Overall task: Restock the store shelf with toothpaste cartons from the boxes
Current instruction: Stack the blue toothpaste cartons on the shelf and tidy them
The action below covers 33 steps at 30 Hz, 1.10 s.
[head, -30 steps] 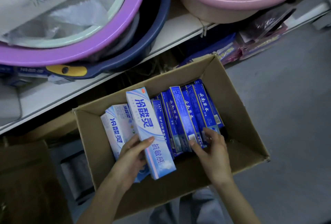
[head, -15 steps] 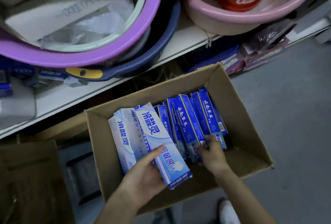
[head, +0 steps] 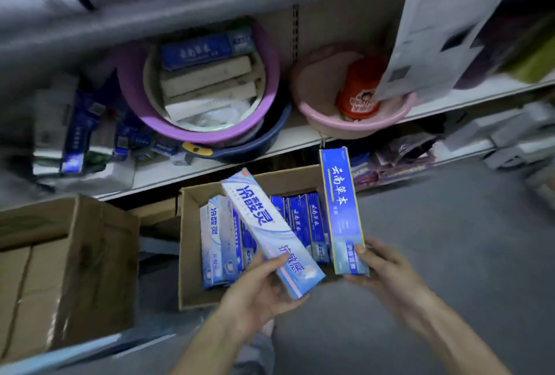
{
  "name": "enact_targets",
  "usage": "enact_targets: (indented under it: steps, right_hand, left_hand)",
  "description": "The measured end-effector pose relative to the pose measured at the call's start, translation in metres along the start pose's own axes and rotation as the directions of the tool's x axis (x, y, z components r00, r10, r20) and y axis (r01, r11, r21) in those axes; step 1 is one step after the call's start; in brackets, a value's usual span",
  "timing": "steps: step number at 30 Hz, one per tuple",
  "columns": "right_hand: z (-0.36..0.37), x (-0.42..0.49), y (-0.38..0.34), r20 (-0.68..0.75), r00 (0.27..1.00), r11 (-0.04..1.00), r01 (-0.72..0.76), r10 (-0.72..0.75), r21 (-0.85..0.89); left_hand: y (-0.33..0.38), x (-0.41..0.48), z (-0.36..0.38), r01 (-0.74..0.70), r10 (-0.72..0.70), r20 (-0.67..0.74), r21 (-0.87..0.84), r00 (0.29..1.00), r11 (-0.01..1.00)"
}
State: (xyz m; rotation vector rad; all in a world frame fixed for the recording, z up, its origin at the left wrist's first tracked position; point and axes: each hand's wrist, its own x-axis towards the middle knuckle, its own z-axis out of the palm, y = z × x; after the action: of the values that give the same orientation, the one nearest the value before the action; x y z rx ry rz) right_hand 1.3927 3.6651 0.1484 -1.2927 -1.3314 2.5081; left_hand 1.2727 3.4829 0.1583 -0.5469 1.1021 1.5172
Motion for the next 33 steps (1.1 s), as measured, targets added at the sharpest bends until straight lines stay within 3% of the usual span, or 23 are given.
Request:
enact_targets:
  steps: [4,10,15,20,26,29,33]
  right_hand:
    - [0.003,-0.069,-0.056,0.131,0.988,0.996,0.075,-0.081,0.045]
    - [0.038,-0.169,-0.161,0.270,0.926,0.961,0.278,-0.265,-0.007]
    - [0.076,-0.243,-0.242,0.356,0.844,0.907,0.420,-0.403,0.030]
    - [0.120,-0.296,-0.314,0.398,0.749,0.830,0.555,-0.529,0.058]
    - [0.195,-0.314,-0.400,0.417,0.652,0.712,0.702,-0.633,-0.017]
    - [0.228,-0.297,-0.442,0.369,0.604,0.606,0.785,-0.706,-0.126]
    - [0.249,-0.261,-0.498,0.309,0.444,0.281,0.847,-0.841,-0.452]
  left_hand:
    - [0.012,-0.064,0.051,-0.202,0.187,0.098,0.169,0.977,0.965]
    - [0.049,-0.194,0.147,-0.513,0.448,0.251,0.372,0.858,0.774]
    - [0.079,-0.297,0.211,-0.639,0.547,0.369,0.198,0.751,0.743]
    - [0.122,-0.372,0.244,-0.747,0.617,0.435,0.253,0.656,0.615]
    - [0.212,-0.432,0.261,-0.865,0.795,0.344,0.170,0.501,0.472]
    - [0.277,-0.451,0.251,-0.922,0.907,0.201,0.202,0.370,0.331]
    - [0.365,-0.456,0.242,-0.962,0.997,0.053,0.270,0.062,0.046]
